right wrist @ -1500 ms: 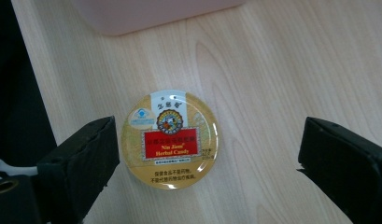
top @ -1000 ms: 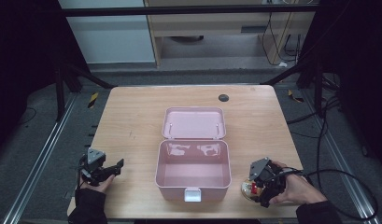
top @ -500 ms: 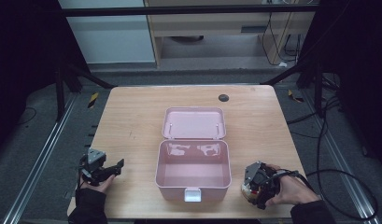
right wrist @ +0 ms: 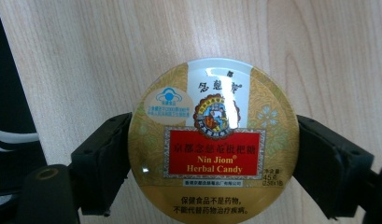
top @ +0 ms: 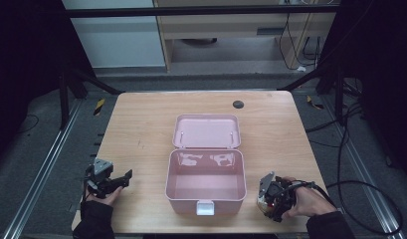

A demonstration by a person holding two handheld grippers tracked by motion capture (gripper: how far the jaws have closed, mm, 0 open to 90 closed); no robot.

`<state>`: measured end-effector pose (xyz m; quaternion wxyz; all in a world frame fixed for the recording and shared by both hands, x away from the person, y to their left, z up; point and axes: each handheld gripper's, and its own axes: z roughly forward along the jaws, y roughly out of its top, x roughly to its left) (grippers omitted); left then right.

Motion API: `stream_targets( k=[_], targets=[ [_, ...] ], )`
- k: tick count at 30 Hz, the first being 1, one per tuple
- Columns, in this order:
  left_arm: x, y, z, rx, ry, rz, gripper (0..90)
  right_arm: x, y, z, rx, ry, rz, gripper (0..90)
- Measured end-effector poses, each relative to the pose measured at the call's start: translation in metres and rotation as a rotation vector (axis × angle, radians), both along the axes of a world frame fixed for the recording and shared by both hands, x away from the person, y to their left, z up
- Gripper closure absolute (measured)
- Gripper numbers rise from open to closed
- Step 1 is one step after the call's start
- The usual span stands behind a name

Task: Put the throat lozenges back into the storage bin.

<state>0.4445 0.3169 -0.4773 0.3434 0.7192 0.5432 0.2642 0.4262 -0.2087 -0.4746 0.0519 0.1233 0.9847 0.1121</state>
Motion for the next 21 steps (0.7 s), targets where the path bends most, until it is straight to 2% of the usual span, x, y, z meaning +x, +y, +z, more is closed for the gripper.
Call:
stream_targets(
  k=[11,20,21],
  targets=[
    [0.000,0.000,0.000,0.002,0.001,0.000,23.5,-0.001,-0.002,0.004,0.023,-0.002,-0.010,20.5],
    [0.000,-0.001,-0.001,0.003,0.007,-0.005,23.5,-0.002,-0.007,0.034,0.127,-0.049,-0.046,20.5],
    [0.001,-0.001,-0.001,0.003,0.008,-0.005,23.5,-0.002,-0.007,0.034,0.127,-0.049,-0.046,20.5]
  ],
)
